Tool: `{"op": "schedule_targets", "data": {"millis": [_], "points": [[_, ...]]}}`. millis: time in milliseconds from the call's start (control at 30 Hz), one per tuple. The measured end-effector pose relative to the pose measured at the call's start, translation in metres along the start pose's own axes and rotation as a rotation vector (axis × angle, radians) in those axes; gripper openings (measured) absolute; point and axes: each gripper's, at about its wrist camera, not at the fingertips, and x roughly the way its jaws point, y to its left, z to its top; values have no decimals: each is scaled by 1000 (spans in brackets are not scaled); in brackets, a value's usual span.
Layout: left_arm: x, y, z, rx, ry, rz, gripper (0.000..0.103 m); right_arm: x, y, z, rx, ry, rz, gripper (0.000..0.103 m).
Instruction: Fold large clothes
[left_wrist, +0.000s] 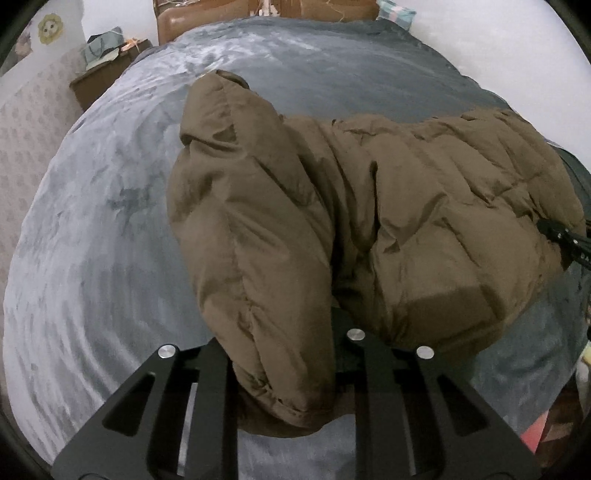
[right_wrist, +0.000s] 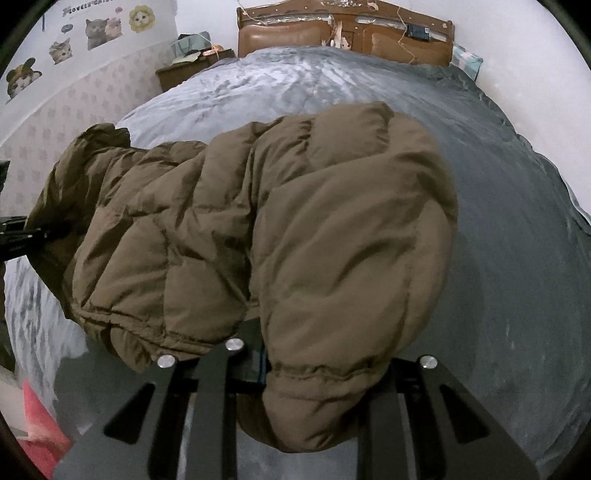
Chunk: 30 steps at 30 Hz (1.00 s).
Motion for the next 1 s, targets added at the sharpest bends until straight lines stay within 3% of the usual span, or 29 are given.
{"op": "schedule_targets", "data": {"millis": [233,333,400,500,667,867,1000], "points": [[28,18,4,-95,48,-10,21,35,-8,-14,27,54,0,28],[35,18,7,-104,54,-4,28,38,-15,-18,48,61,7,38],[35,15,7,-72,51,41,40,38,-20,-19,69,64,11,48],[37,3,11,-43,49,74,48,39,-24,-20,80,86,0,61],[49,-3,28,-71,60,88,64,33,-38,-26,116,86,-4,77],[35,9,27,-85,38,77,69,10,-55,-33,132,57,-15,84],[30,15,39,-86,18,92,70,-5,-59,-26,122,19,-67,86]]}}
